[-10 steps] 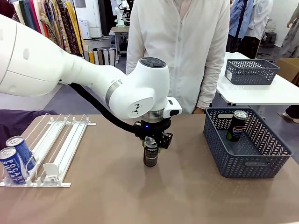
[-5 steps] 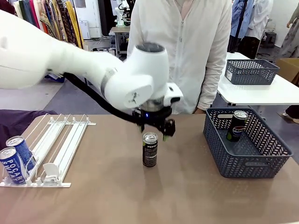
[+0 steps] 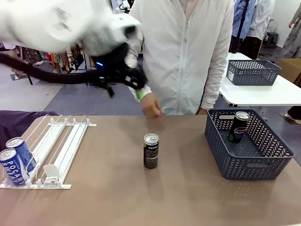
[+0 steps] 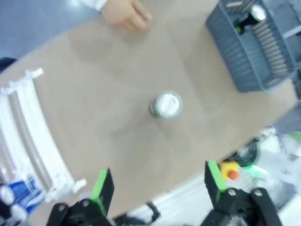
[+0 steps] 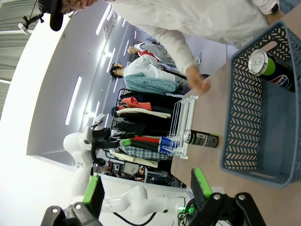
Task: Retrieve and store the cans from the dispenser.
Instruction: Pick up the last remaining can from one row of the Automatic Can Dispenser and place it in the middle of the table.
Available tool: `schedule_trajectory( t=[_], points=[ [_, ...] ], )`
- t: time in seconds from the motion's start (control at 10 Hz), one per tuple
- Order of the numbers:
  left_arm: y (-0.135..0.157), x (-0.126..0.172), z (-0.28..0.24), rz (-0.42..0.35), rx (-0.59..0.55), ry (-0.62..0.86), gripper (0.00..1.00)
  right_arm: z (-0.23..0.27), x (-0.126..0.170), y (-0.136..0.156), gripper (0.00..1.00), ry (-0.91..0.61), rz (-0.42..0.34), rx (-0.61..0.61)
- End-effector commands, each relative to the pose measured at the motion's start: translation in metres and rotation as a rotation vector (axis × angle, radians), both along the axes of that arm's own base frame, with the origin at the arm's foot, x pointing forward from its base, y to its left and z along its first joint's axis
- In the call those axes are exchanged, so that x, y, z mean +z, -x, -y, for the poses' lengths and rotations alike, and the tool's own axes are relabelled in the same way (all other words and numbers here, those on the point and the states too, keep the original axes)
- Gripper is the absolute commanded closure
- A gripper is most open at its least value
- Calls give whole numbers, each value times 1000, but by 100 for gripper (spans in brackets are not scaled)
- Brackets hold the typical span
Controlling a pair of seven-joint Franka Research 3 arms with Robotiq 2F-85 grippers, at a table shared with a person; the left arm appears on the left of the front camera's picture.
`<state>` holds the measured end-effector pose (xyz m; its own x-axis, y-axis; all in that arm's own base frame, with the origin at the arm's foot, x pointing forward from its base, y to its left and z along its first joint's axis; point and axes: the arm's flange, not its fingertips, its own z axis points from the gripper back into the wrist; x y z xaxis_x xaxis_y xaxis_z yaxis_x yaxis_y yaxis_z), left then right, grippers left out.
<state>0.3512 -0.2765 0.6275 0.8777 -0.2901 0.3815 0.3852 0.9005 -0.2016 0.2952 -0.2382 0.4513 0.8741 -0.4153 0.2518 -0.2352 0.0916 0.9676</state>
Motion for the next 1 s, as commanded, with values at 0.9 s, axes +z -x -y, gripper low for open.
schedule_trajectory(
  t=[0.9],
  points=[
    [55,-70,-399,-228,259,868,0,0,2,2,0,13,3,12]
  ],
)
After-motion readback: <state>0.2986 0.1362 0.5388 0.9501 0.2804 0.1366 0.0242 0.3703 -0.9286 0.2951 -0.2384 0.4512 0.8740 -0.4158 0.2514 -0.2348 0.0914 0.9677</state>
